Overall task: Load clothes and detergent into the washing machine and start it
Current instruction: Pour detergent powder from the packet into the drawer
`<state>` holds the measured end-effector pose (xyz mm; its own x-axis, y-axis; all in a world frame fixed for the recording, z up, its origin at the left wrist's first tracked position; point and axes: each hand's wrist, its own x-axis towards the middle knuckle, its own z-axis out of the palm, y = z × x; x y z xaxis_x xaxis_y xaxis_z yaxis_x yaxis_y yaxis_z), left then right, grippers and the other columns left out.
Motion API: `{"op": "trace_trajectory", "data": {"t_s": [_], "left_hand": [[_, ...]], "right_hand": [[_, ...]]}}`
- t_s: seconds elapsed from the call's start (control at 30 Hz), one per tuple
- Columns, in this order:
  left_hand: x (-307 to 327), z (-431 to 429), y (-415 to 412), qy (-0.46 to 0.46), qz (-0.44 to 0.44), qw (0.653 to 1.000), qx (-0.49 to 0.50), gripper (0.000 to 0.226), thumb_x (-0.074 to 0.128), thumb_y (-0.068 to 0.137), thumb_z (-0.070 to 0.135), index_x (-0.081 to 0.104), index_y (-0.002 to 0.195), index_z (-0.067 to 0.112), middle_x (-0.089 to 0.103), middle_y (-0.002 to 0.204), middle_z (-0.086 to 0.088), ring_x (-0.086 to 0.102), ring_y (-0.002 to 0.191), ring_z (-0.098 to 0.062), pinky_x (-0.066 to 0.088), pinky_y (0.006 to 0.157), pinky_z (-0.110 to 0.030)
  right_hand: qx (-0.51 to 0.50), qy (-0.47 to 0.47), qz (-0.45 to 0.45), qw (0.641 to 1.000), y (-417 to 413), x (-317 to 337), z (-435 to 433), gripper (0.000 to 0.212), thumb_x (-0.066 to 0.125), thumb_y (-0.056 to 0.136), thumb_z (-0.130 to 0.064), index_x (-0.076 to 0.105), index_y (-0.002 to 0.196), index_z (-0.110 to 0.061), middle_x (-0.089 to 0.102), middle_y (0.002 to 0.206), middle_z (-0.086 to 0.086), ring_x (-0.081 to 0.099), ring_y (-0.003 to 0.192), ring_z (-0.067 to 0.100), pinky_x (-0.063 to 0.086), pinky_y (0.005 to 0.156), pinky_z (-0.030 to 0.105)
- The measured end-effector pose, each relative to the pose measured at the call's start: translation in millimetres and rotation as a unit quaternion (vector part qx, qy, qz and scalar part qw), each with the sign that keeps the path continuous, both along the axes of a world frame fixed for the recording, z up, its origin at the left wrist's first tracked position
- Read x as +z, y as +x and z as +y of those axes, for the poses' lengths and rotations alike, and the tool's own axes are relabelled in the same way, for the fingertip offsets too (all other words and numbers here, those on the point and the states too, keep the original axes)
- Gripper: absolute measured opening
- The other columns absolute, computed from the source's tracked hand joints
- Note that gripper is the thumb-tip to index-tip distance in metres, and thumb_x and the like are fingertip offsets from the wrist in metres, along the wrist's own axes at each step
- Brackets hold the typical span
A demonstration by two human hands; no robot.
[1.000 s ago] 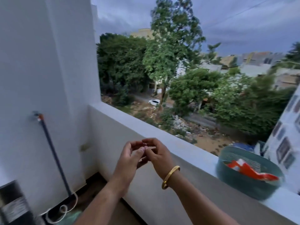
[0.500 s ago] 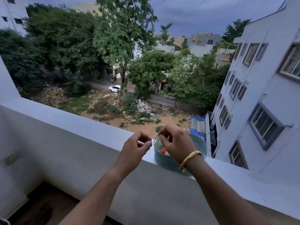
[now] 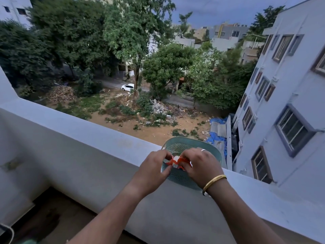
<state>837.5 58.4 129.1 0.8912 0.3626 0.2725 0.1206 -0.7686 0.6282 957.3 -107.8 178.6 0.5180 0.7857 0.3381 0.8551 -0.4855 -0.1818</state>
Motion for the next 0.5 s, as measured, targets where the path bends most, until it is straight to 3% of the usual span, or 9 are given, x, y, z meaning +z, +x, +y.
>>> {"op": "trace_trajectory", "data": {"t_s": [0.17, 0.37, 0.5], "left_hand": [[-2, 2, -2, -0.060, -0.014, 0.998, 0.010, 0.022, 0.073, 0.109, 0.028, 0.062, 0.122, 0.041, 0.068, 0.124, 0.019, 0.059, 0.121, -0.001, 0.058, 0.102, -0.028], [-1, 3, -6, -0.124, -0.019, 0.992, 0.020, 0.021, 0.073, 0.110, 0.029, 0.062, 0.121, 0.043, 0.069, 0.130, 0.022, 0.063, 0.130, -0.001, 0.063, 0.107, -0.034], [-3, 3, -8, -0.126, -0.027, 0.991, 0.028, 0.023, 0.071, 0.110, 0.025, 0.064, 0.125, 0.042, 0.070, 0.131, 0.024, 0.062, 0.130, 0.004, 0.059, 0.112, -0.027]], "right_hand": [[-0.017, 0.034, 0.002, 0.999, 14, -1, 8, 0.017, 0.072, 0.097, -0.034, 0.073, 0.087, -0.021, 0.073, 0.082, -0.001, 0.069, 0.076, 0.028, 0.059, 0.064, 0.043], [-0.028, 0.048, 0.003, 0.998, 41, 23, 20, 0.014, 0.071, 0.100, -0.025, 0.076, 0.092, -0.015, 0.076, 0.087, 0.007, 0.071, 0.078, 0.032, 0.061, 0.067, 0.044], [-0.016, 0.083, 0.002, 0.996, 51, 48, 27, 0.013, 0.071, 0.100, -0.022, 0.076, 0.092, -0.014, 0.074, 0.084, 0.004, 0.068, 0.074, 0.025, 0.061, 0.065, 0.041]]}}
